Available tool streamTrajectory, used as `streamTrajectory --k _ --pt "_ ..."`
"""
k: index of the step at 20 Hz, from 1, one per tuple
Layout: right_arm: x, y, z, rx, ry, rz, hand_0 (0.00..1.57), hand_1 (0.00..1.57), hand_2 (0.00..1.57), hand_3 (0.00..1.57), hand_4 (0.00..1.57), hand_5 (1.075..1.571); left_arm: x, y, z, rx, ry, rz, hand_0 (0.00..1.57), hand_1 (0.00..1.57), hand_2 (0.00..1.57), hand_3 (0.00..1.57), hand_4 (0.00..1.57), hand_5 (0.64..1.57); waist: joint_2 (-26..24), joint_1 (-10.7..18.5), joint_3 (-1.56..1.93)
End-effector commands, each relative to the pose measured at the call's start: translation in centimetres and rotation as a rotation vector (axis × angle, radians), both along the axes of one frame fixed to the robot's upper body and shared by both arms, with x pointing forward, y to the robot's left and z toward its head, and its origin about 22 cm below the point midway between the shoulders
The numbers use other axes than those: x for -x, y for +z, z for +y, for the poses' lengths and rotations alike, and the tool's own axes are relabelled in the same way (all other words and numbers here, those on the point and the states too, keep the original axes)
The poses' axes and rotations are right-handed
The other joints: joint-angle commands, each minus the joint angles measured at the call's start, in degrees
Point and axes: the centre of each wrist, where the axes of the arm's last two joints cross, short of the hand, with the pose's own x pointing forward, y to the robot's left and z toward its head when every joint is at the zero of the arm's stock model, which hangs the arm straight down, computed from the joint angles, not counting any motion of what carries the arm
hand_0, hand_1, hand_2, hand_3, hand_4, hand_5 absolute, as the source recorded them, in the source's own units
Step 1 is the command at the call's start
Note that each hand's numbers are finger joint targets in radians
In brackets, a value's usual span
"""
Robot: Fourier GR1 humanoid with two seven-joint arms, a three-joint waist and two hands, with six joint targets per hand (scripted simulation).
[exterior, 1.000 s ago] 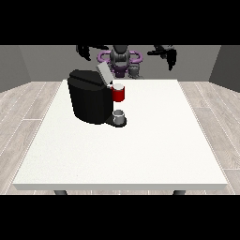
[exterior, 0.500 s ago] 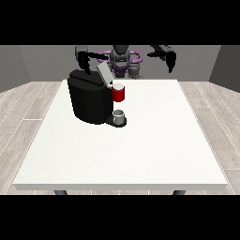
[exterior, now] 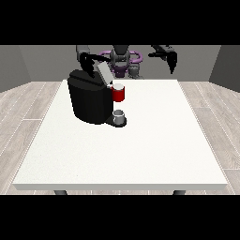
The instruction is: Insert the coffee pod into the coffee machine and close the lid
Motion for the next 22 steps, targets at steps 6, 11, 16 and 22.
streamTrajectory --k 6,11,16,22 --pt "-0.6 -1.4 2.9 0.021 0.029 -0.011 0.0 0.0 0.0 0.0 0.0 1.571 0.8 0.9 0.3 -0.012 0.034 -0.009 0.0 0.0 0.0 0.0 0.0 1.571 1.6 -0.4 0.0" --pt "-2.6 2.0 2.6 0.028 0.043 -0.043 0.0 0.0 0.0 0.0 0.0 1.571 0.6 1.8 0.6 -0.02 0.027 -0.035 0.0 0.0 0.0 0.0 0.0 1.571 2.6 -0.3 0.0" --pt "-2.4 2.3 4.9 0.057 0.116 -0.104 0.0 0.0 0.0 0.0 0.0 1.571 0.0 0.1 0.6 -0.012 0.077 -0.081 0.0 0.0 0.0 0.0 0.0 1.571 5.8 -2.5 -0.02" --pt "-2.7 2.6 5.2 0.088 0.12 -0.052 0.0 0.0 0.0 0.0 0.21 1.571 0.8 0.1 2.1 -0.017 0.08 0.008 0.0 0.0 0.0 0.0 0.0 1.571 1.8 -1.4 -0.01"
